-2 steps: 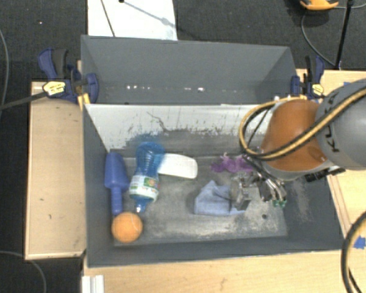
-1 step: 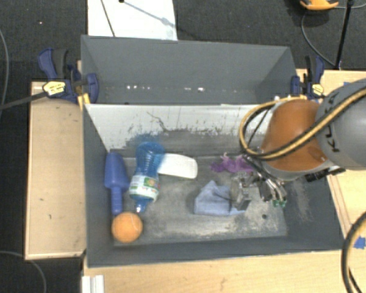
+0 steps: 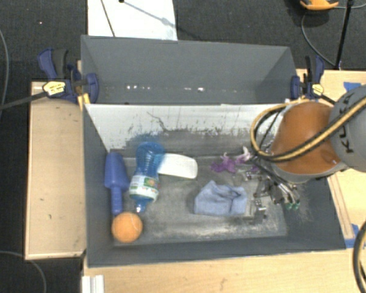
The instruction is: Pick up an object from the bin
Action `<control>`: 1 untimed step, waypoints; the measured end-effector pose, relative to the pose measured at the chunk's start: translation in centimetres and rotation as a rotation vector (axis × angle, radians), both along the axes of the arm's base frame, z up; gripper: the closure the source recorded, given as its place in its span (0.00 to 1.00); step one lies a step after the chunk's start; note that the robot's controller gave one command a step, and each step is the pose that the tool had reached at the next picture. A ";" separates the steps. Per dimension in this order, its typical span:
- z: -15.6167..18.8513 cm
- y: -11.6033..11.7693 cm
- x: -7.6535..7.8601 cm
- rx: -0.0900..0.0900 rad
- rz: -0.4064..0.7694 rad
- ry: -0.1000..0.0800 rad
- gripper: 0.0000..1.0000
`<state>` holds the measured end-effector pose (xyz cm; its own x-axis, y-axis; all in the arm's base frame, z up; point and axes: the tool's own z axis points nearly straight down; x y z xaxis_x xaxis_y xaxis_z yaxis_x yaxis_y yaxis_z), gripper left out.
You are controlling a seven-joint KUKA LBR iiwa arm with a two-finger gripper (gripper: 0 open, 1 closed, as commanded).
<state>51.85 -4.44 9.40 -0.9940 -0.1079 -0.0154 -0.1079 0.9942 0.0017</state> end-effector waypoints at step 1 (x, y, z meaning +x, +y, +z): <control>-2.0 -0.7 -0.5 0.000 0.038 0.000 0.00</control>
Offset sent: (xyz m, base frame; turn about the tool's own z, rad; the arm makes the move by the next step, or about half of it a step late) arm 0.0030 0.0417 -0.0240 -0.0683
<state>51.40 -5.16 7.37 -0.9893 -0.1453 -0.0155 -0.1453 0.9894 0.0013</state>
